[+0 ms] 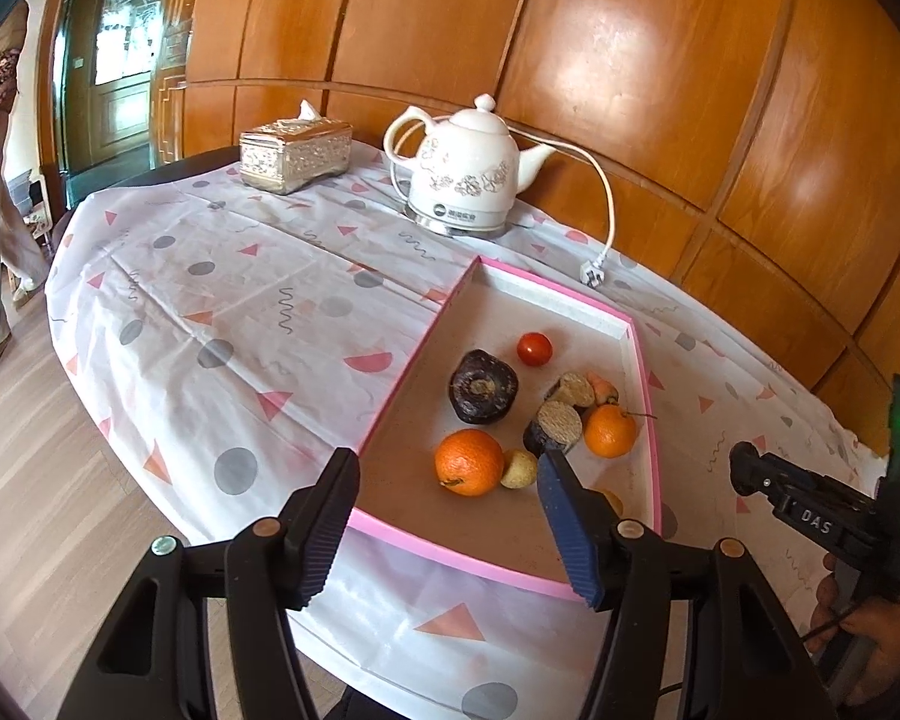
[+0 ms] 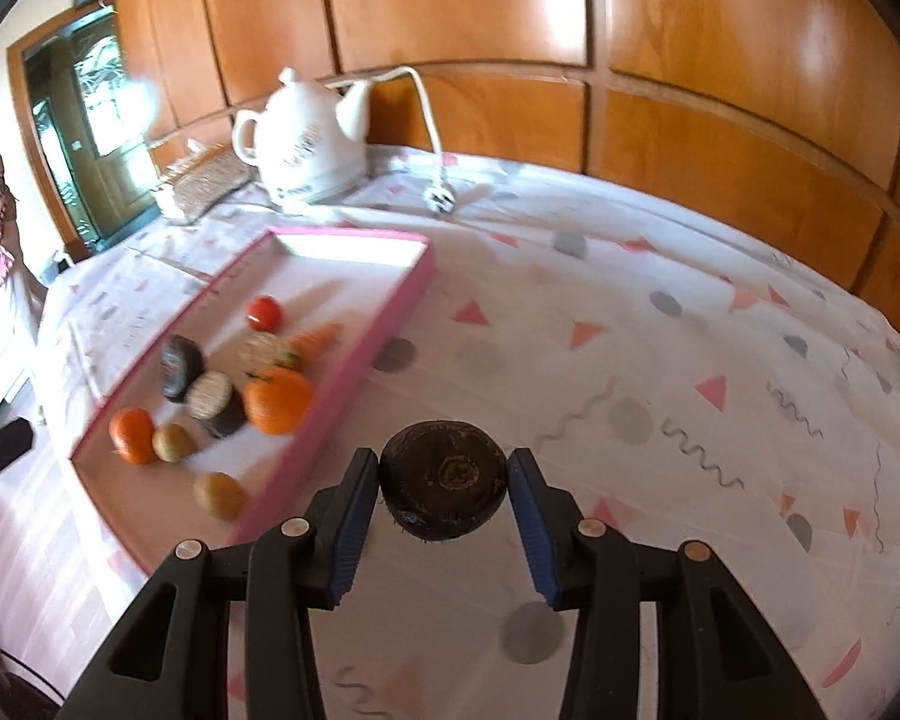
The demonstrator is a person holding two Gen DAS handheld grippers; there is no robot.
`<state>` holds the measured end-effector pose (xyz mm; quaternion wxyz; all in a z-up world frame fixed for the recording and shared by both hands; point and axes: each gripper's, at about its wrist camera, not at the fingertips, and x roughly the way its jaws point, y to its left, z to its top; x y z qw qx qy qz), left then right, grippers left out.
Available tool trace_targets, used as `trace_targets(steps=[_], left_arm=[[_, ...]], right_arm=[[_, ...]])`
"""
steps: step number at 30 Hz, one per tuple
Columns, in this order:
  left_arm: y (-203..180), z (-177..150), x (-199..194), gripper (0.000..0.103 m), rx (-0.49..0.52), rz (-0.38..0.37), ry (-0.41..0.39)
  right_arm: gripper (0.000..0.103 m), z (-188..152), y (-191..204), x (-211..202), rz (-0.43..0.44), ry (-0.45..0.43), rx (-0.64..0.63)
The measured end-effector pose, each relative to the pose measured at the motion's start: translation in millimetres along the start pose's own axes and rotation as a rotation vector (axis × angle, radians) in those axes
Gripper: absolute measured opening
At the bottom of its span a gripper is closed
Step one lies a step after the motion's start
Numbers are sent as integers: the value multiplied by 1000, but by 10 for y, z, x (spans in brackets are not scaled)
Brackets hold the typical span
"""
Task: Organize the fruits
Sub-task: 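Carry the dark fruit into the tray and open the right gripper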
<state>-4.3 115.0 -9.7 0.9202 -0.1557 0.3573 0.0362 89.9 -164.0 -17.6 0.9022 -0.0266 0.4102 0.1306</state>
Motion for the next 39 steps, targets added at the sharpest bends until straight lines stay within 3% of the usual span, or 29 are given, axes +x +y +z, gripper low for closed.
trace_targets(steps=[10, 16, 28, 31, 39], left_arm=[[174, -8, -23, 63, -57, -1, -18], [266, -4, 93, 63, -78, 17, 2], [351, 24, 306, 63, -73, 57, 49], [356, 20, 343, 63, -78, 62, 57], [231, 22, 304, 63, -45, 44, 50]], right_arm=[[45, 308, 478, -191, 104, -63, -68], [45, 568, 744, -21, 174, -59, -85], [47, 884, 966, 823, 140, 56, -126], [56, 841, 941, 817, 140, 51, -124], [57, 688, 954, 555, 130, 3, -147]])
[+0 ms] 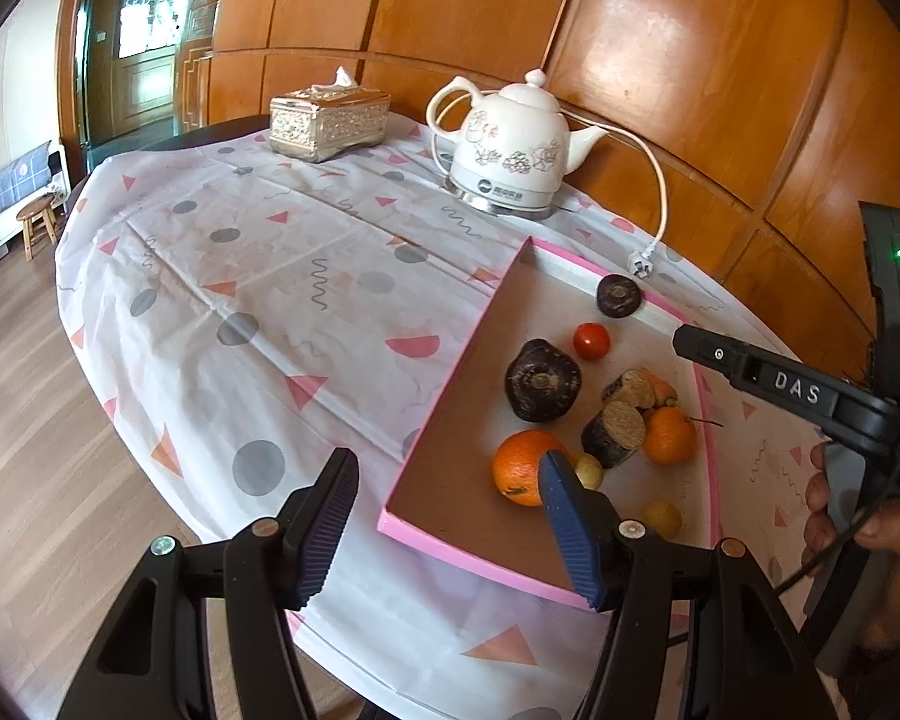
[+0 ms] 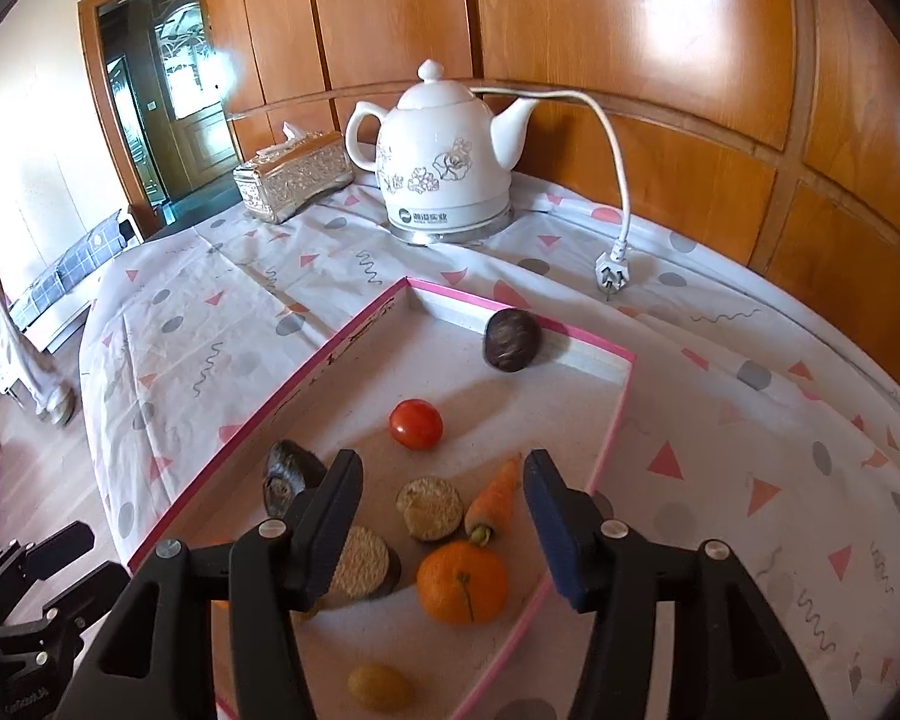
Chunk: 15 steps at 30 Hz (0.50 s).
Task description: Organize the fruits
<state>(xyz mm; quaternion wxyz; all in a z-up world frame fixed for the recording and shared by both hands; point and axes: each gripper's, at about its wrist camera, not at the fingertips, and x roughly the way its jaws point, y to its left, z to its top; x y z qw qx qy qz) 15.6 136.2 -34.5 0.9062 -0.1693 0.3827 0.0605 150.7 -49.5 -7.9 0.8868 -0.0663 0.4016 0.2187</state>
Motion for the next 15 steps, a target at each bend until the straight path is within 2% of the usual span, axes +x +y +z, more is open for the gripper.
trace_targets(steps=[7, 15], left_arm=[[-124, -26, -96, 67, 34, -12, -12], [-308, -55, -255, 71, 82, -39, -45]], right_arm=[[57, -210, 75, -319, -44, -50, -15], [57, -605, 76, -656, -118, -82, 8]])
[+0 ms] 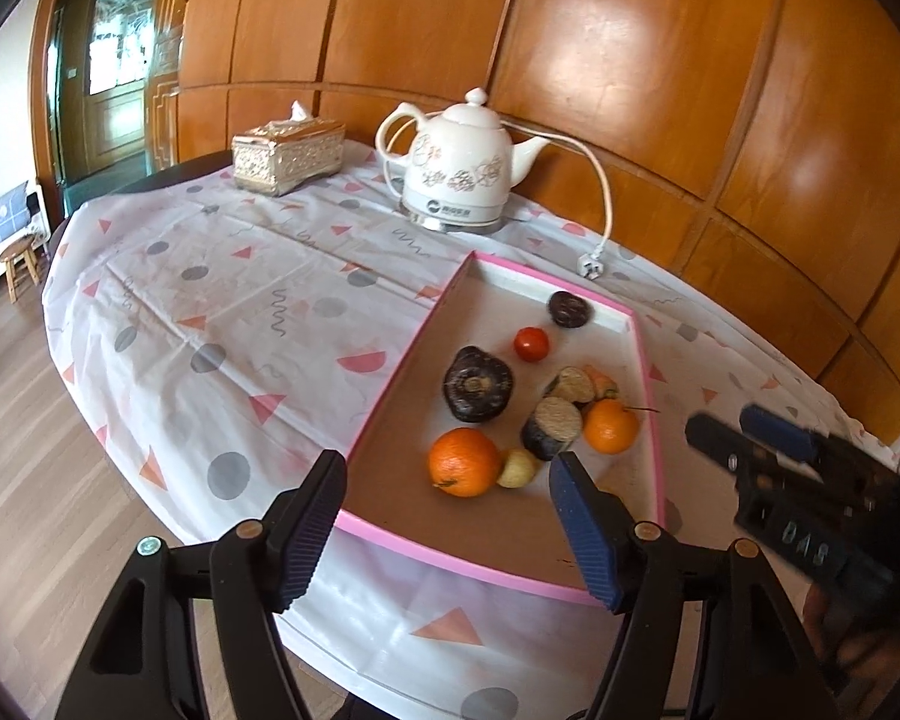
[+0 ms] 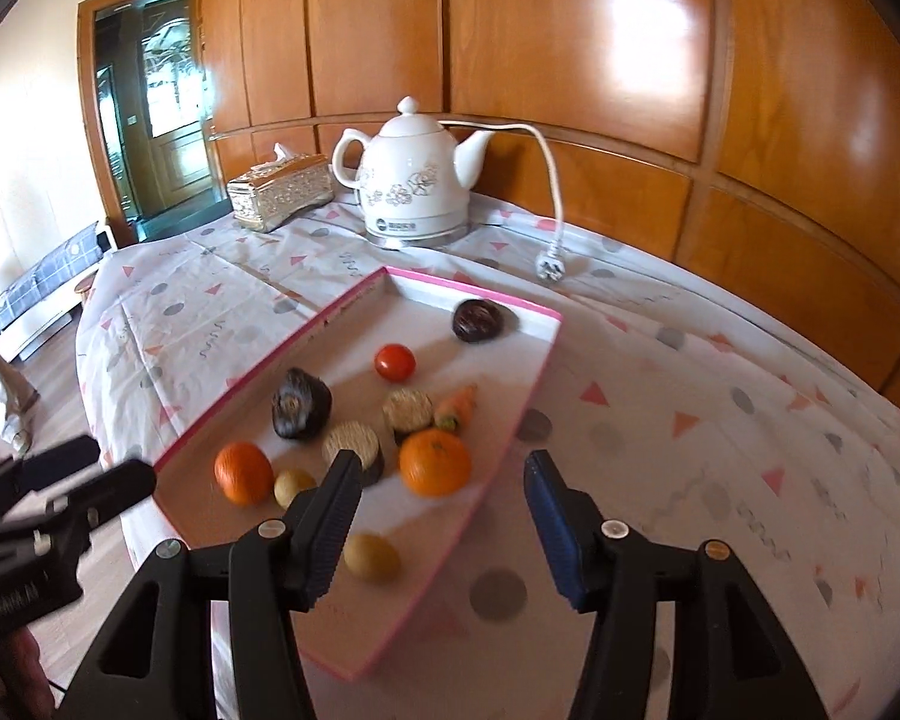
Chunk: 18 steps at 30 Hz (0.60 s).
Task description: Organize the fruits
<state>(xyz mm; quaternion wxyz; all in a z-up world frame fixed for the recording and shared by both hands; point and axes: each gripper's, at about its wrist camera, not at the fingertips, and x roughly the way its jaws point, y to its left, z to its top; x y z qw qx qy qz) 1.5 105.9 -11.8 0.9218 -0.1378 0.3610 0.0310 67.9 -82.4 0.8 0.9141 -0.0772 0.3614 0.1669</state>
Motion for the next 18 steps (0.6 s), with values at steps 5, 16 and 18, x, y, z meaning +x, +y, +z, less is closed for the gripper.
trace_targets(steps=[5, 16, 18], left_arm=[[-112, -21, -69, 73, 33, -14, -11], [-312, -47, -66, 93, 101, -14, 11], [-357, -36, -70, 100, 115, -9, 4]], right_arm=[[57, -213, -85, -157, -51, -6, 37], [58, -534, -278, -367, -173, -20, 135], [66, -562, -300, -408, -194, -30, 162]])
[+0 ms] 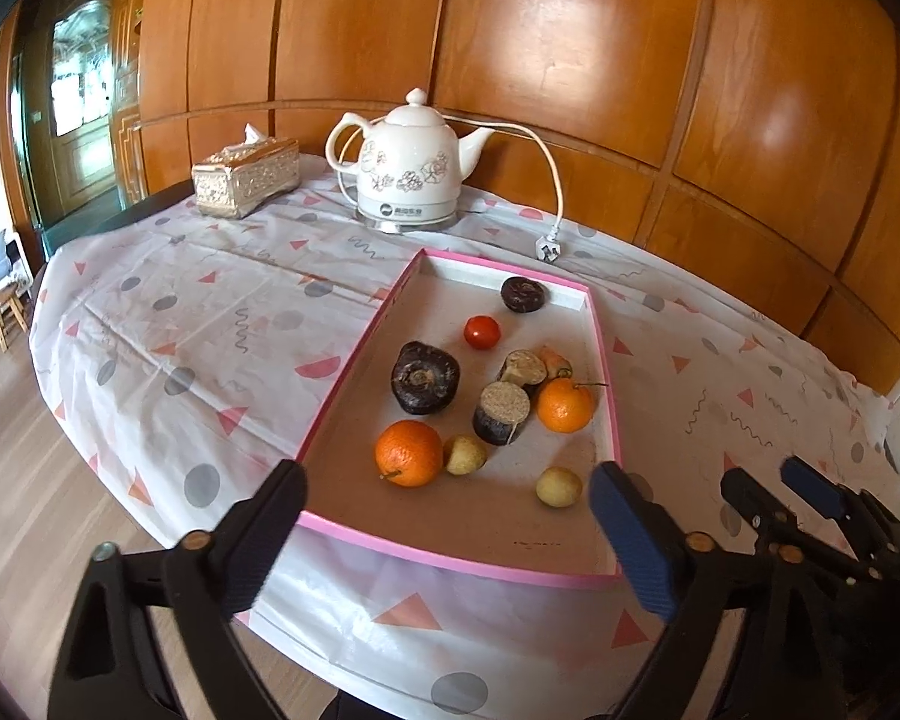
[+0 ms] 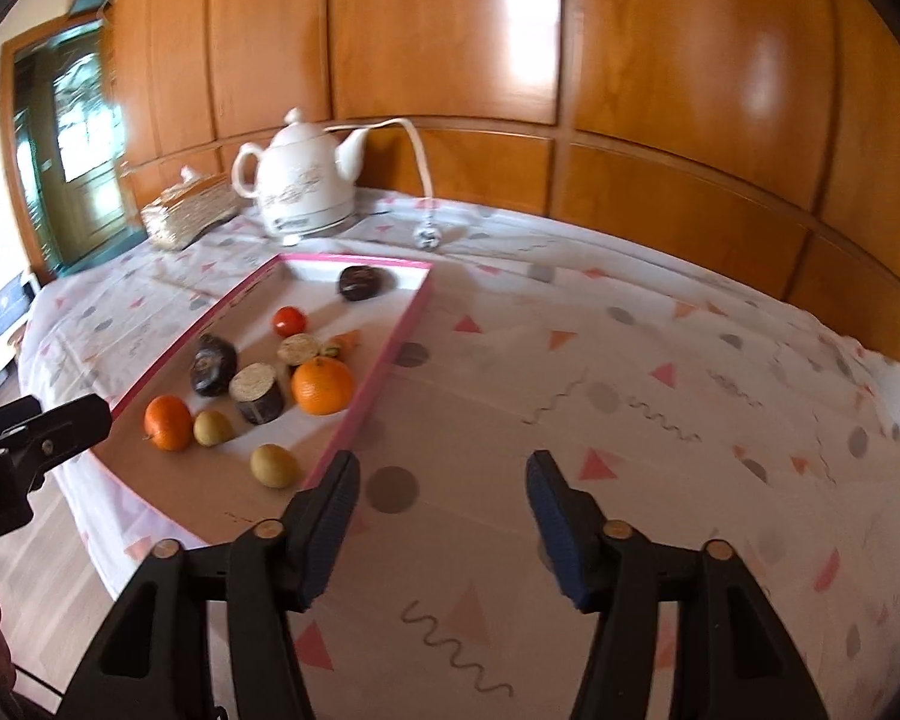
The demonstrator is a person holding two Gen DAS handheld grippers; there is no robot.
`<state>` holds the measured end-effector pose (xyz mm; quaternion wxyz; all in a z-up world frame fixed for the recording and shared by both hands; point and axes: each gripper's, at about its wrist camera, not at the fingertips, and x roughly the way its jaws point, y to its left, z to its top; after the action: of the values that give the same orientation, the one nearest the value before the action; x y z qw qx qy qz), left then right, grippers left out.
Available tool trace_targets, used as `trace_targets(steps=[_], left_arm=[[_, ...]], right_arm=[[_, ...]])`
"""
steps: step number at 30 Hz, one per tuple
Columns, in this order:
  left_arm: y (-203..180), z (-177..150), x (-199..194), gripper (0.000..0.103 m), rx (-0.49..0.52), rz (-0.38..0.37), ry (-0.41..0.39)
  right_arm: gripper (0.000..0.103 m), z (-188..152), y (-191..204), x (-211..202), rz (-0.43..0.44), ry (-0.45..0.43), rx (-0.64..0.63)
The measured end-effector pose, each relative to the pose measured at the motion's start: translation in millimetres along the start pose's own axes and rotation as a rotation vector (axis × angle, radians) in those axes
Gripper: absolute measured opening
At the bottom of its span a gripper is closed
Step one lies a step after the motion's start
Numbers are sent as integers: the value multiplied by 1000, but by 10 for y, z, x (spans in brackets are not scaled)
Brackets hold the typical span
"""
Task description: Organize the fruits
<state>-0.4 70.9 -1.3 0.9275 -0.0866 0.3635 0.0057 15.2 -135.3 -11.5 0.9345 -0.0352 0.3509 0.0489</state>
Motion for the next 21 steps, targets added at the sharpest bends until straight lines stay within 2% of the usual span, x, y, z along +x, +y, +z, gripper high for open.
trace_targets(steps=[1, 5, 8, 11, 13, 16, 21], left_arm=[[-41, 15, -1, 103, 11, 4, -8], [-192, 58, 65, 103, 63, 11, 2], [-326, 27, 151, 103, 122, 73, 45], [-376, -44, 184, 103, 149, 92, 53], [-375, -44, 146, 103, 142, 100, 24], [-362, 17, 56, 103, 119, 59, -23], [-371, 138, -141, 103, 110, 59, -126]], right_arm=[[69, -8, -4, -7, -4, -2, 8], [69, -58, -10, -37, -29, -6, 22], [69, -99, -64, -55, -51, -6, 37], [69, -118, -122, -62, -55, 1, 48], [69, -117, -147, -73, -57, -3, 53], [69, -106, -143, -84, -52, -7, 50], [69, -93, -106, -124, -39, -26, 26]])
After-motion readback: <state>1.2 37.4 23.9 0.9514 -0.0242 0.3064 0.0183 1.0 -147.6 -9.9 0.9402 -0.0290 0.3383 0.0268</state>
